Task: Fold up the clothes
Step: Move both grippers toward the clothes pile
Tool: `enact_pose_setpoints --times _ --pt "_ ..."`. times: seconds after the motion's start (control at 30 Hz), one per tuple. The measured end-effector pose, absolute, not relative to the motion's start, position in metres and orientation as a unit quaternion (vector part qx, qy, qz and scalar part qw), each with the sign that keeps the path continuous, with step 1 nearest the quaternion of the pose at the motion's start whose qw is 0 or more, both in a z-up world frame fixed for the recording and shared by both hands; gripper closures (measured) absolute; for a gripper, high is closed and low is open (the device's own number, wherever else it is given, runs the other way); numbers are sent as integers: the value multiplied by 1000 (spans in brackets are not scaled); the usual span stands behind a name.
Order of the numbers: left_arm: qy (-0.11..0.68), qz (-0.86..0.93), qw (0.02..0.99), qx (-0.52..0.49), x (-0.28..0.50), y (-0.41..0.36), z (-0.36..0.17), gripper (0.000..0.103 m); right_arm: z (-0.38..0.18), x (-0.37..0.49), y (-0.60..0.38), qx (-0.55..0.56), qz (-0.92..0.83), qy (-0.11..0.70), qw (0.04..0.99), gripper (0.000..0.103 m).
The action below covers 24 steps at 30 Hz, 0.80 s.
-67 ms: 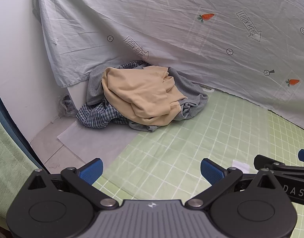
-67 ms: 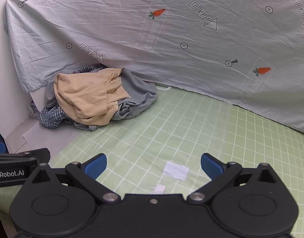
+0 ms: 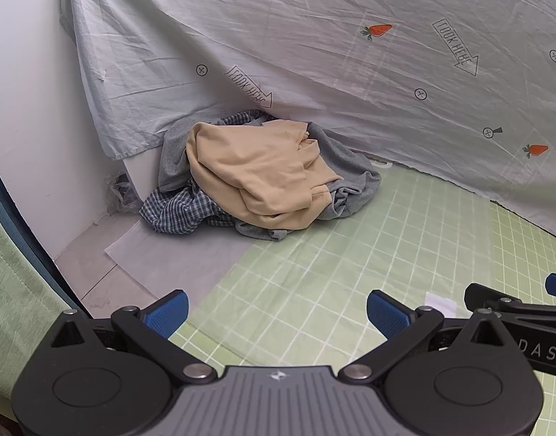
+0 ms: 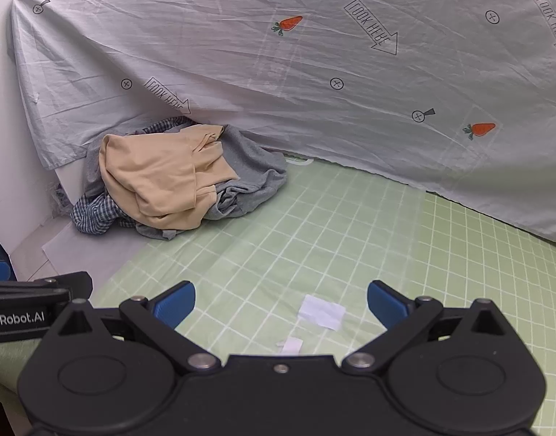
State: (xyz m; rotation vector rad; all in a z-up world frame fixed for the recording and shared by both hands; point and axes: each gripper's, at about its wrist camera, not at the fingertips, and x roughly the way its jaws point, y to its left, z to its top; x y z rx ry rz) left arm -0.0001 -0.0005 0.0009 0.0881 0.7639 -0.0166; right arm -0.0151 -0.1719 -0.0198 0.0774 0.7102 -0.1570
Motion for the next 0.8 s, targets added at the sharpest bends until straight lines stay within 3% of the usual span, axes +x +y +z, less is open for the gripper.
enact_pose_setpoints --times 0.8 --pt "375 -26 925 47 -3 -11 2 0 -21 -18 -175 46 -80 346 934 1"
